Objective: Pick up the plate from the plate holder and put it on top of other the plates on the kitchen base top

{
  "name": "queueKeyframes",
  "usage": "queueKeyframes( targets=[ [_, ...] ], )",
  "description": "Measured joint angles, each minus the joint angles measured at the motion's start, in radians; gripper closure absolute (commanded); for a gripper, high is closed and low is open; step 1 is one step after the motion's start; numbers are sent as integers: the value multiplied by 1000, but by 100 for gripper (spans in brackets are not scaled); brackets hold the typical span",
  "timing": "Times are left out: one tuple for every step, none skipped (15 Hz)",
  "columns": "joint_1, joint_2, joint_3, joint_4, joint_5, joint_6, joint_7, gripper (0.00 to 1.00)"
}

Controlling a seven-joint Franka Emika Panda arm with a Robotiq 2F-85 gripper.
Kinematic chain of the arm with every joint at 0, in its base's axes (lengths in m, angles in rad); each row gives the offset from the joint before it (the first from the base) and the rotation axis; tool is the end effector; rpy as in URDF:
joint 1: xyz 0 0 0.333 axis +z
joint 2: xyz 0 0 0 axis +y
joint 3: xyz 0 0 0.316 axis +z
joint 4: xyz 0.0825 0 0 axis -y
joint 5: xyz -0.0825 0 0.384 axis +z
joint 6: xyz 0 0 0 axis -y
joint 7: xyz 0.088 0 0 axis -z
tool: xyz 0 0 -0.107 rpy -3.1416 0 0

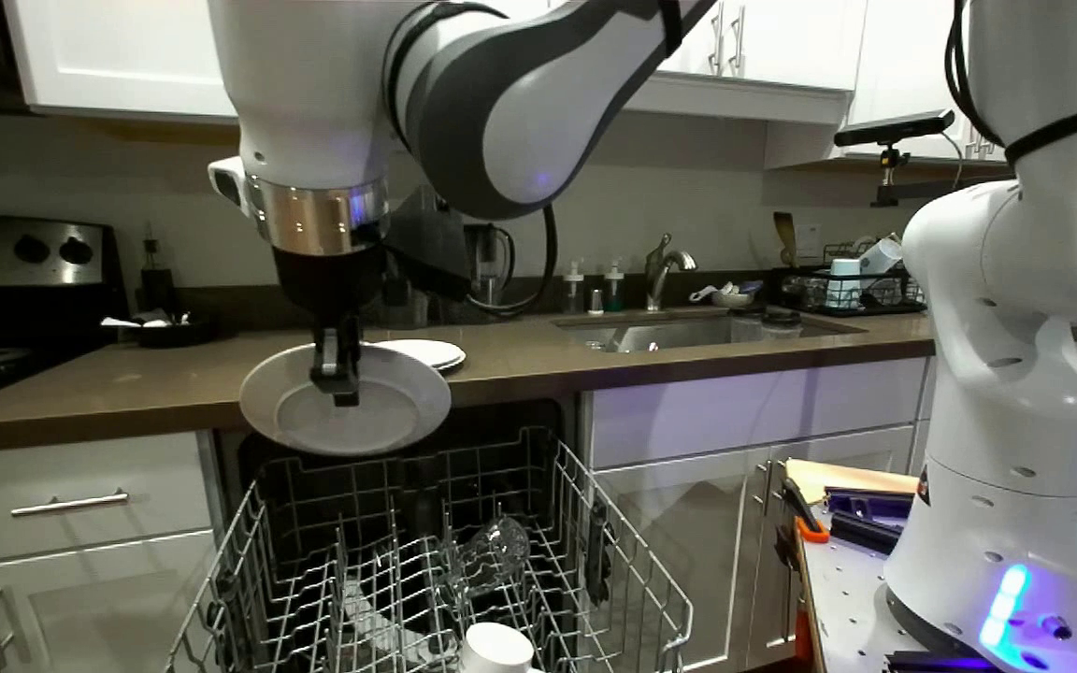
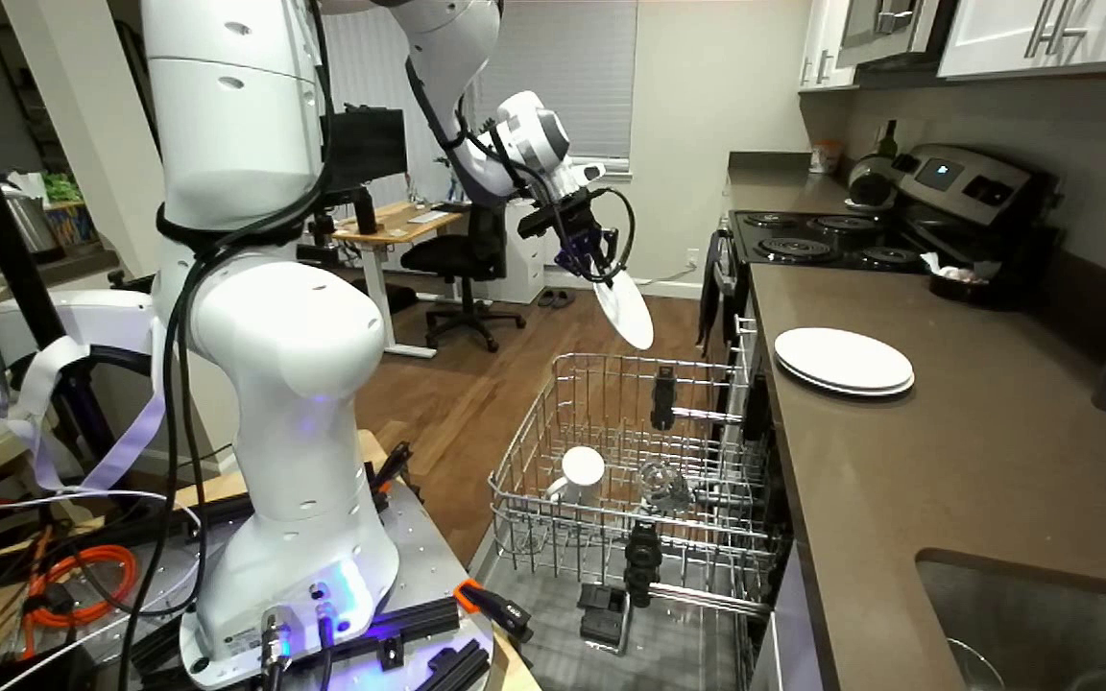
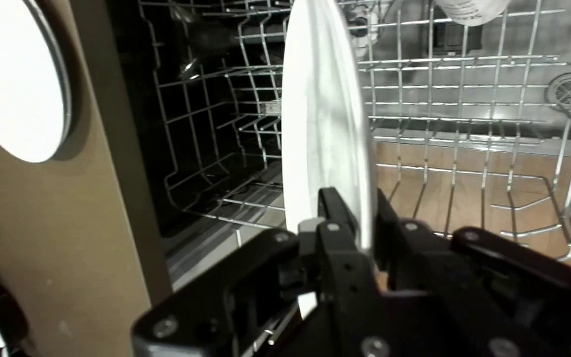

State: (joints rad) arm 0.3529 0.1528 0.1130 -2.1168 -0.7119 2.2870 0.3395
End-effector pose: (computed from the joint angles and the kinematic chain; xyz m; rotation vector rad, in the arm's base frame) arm 0.5165 0.2418 0.3480 2.5378 0.7820 0.3029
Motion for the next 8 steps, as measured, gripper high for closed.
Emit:
queueKeyframes(
  targets=[
    [0,-5,0,5,-45,-22,35,91],
    [0,-7,0,11,-91,-44,70,91],
    [-1,-6,0,18,-134,-66,103,91],
    [-4,-4,1,25,-176,-88,132,91],
    [-8,0,1,35,-219,-110,162,91],
    [-12,6,0,46,-258,-131,189,91],
    [-19,14,-1,59,-295,-153,215,91],
    [-26,24,-2,74,-327,-176,238,91]
  ],
)
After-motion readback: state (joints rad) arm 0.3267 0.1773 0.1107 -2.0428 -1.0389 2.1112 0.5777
